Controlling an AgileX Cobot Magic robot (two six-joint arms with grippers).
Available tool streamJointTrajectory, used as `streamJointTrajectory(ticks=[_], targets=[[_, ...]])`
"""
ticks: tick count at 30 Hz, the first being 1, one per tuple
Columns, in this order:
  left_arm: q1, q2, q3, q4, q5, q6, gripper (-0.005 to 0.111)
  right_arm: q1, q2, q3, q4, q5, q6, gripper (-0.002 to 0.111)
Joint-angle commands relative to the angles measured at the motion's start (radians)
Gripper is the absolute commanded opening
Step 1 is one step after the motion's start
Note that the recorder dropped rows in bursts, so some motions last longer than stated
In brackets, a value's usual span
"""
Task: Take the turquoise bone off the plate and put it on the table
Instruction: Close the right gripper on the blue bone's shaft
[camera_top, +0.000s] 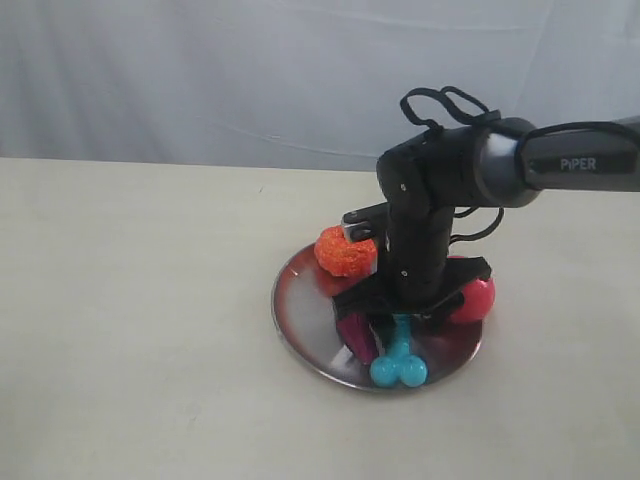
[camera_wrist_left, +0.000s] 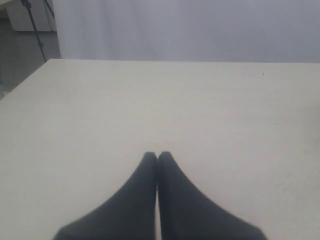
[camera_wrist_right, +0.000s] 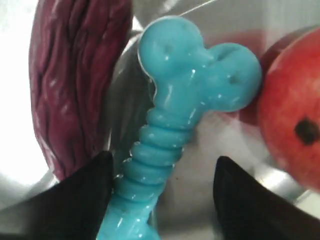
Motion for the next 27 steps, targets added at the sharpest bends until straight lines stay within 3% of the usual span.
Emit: streamJointTrajectory(ticks=[1, 7, 9, 14, 27], targets=[[-0.008, -0.001, 0.003, 0.001, -0.005, -0.004, 0.000, -0.006, 0.000, 0.018, 0.030, -0.048, -0.044, 0.057], [-0.008, -0.001, 0.003, 0.001, -0.005, -0.004, 0.000, -0.006, 0.000, 0.018, 0.059, -0.064, -0.051, 0.054], [-0.008, -0.001, 0.003, 0.001, -0.005, -0.004, 0.000, -0.006, 0.000, 0.018, 0.061, -0.064, -0.051, 0.042], [-0.008, -0.001, 0.003, 0.001, -0.005, -0.004, 0.000, -0.006, 0.000, 0.018, 0.067, -0.080, -0.030, 0.000], [-0.008, -0.001, 0.003, 0.001, -0.005, -0.004, 0.000, -0.006, -0.196, 0.015, 0.030, -0.081, -0.028, 0.000]])
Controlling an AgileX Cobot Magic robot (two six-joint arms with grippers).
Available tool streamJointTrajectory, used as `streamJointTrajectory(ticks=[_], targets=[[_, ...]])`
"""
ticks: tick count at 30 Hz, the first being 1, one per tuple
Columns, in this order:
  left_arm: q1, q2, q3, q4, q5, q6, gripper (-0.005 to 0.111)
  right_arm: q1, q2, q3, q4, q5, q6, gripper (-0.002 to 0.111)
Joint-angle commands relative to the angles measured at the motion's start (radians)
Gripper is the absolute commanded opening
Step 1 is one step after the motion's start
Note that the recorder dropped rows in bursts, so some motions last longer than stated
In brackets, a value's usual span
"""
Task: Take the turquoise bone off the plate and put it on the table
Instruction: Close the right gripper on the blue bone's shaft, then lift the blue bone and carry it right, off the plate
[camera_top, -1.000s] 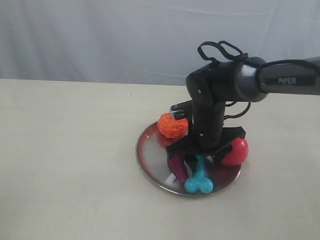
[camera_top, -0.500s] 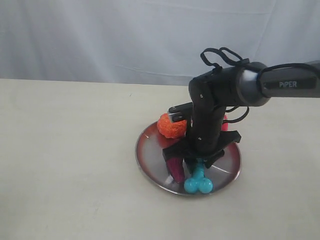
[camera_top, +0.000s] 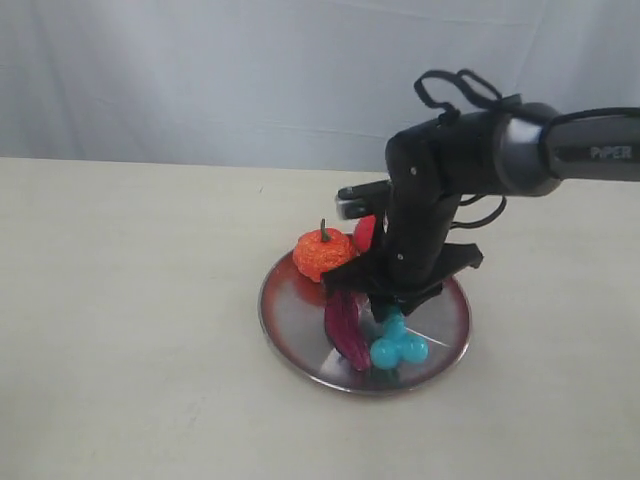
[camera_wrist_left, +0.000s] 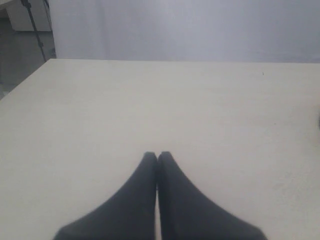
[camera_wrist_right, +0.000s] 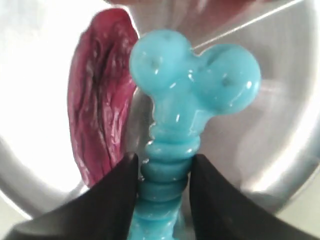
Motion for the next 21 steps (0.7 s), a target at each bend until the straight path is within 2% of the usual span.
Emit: streamJointTrajectory(ticks=[1, 5, 10, 21], targets=[[-0.008, -0.001, 0.003, 0.001, -0.005, -0.004, 0.000, -0.005, -0.141, -0.007, -0.045, 0.008, -0.003, 0.000], [-0.008, -0.001, 0.003, 0.001, -0.005, -0.004, 0.000, -0.007, -0.252, -0.057, -0.118, 0.083, 0.001, 0.000], [-0.008, -0.001, 0.003, 0.001, -0.005, -0.004, 0.000, -0.073, -0.366, -0.118, -0.120, 0.144, 0.001, 0.000], [-0.008, -0.001, 0.003, 0.001, -0.005, -0.004, 0.000, -0.353, -0.449, -0.112, -0.071, 0.215, -0.126, 0.000]])
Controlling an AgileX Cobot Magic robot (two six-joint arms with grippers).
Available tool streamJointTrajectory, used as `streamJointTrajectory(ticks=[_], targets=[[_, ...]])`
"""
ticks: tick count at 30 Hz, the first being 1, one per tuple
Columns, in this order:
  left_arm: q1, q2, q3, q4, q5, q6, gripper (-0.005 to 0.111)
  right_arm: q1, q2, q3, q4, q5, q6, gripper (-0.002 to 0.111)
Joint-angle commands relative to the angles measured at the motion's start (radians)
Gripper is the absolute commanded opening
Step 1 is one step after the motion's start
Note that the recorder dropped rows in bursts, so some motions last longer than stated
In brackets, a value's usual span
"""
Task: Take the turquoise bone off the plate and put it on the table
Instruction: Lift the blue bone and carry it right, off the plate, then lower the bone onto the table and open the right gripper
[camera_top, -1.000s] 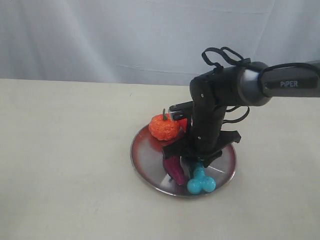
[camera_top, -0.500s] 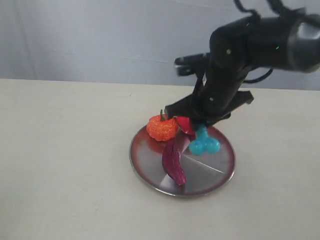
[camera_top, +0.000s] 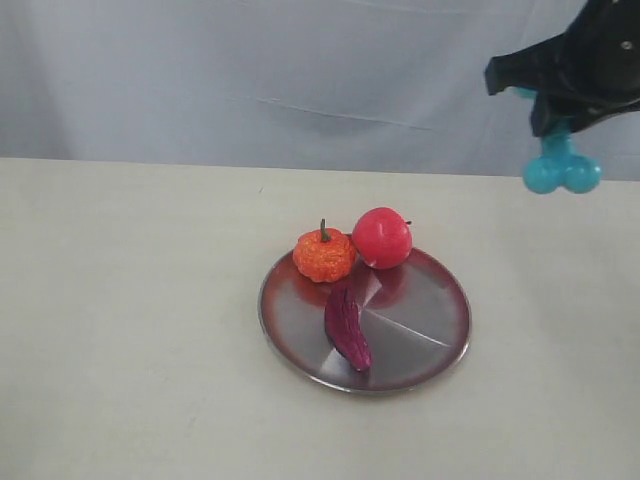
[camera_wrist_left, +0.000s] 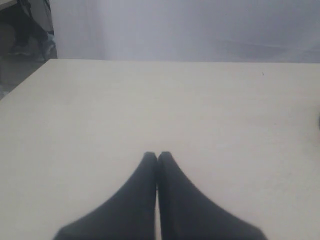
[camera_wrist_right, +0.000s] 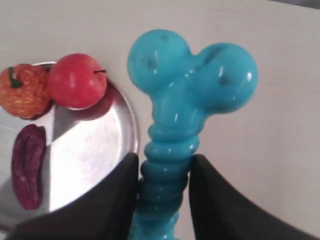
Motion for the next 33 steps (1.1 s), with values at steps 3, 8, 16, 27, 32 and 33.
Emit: streamJointTrajectory(ticks=[3, 8, 16, 27, 32, 33], targets=[[-0.008, -0.001, 0.003, 0.001, -0.005, -0.004, 0.000, -0.144, -0.008, 0.056, 0.115, -0.041, -0.126, 0.000], [-0.008, -0.001, 0.003, 0.001, -0.005, -0.004, 0.000, -0.219, 0.024, 0.194, 0.130, -0.164, -0.140, 0.000], [-0.008, -0.001, 0.003, 0.001, -0.005, -0.004, 0.000, -0.244, 0.179, 0.320, 0.142, -0.318, -0.161, 0.000], [-0.008, -0.001, 0.003, 0.001, -0.005, -0.004, 0.000, -0.242, 0.351, 0.329, 0.191, -0.348, -0.168, 0.000], [-0.008, -0.001, 0.003, 0.001, -0.005, -0.004, 0.000, -0.242, 0.362, 0.345, 0.317, -0.381, -0.296, 0.000], [-0.008, -0.001, 0.003, 0.001, -0.005, -0.004, 0.000, -0.242, 0.362, 0.345, 0.330, -0.387, -0.304, 0.000]])
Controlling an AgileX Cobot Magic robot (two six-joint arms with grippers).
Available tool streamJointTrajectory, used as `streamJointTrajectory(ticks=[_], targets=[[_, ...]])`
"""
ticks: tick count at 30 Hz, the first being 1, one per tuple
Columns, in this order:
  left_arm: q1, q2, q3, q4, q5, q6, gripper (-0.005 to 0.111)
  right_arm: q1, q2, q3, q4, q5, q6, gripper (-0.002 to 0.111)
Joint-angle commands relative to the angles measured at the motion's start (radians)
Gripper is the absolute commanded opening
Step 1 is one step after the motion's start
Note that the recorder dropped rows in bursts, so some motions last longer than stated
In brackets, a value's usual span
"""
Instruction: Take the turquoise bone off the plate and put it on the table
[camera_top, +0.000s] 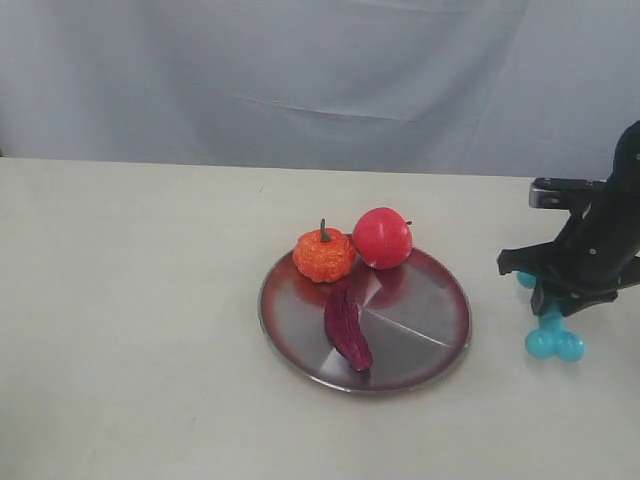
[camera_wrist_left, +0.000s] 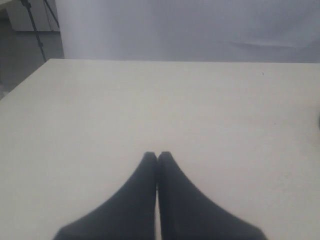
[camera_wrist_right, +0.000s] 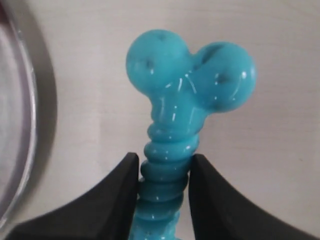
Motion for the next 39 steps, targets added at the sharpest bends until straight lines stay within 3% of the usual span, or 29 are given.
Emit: streamJointTrajectory(ticks=[1, 4, 9, 11, 20, 23, 26, 33, 39], targets=[[-0.008, -0.001, 0.003, 0.001, -0.005, -0.004, 0.000, -0.004, 0.002, 0.009, 0.075, -0.035, -0.089, 0.000], [-0.008, -0.001, 0.003, 0.001, -0.005, -0.004, 0.000, -0.002, 0.002, 0.009, 0.073, -0.029, -0.113, 0.011], [-0.008, -0.001, 0.003, 0.001, -0.005, -0.004, 0.000, 0.001, 0.002, 0.009, 0.073, -0.014, -0.118, 0.073], [-0.008, -0.001, 0.003, 0.001, -0.005, -0.004, 0.000, 0.001, 0.002, 0.009, 0.073, -0.011, -0.118, 0.078], [-0.008, -0.001, 0.003, 0.001, -0.005, -0.004, 0.000, 0.001, -0.136, 0.009, 0.073, 0.023, -0.114, 0.040], [-0.008, -0.001, 0.003, 0.001, -0.005, -0.004, 0.000, 0.001, -0.259, 0.009, 0.073, 0.017, -0.102, 0.024], [-0.008, -0.001, 0.003, 0.001, -0.005, -0.004, 0.000, 0.001, -0.464, 0.009, 0.034, -0.011, -0.094, 0.000], [-0.008, -0.001, 0.003, 0.001, -0.005, -0.004, 0.000, 0.001, -0.973, 0.030, -0.016, -0.022, -0.119, 0.000], [-0.008, -0.001, 0.003, 0.001, -0.005, -0.004, 0.000, 0.001, -1.441, 0.332, -0.014, -0.303, -0.097, 0.000]])
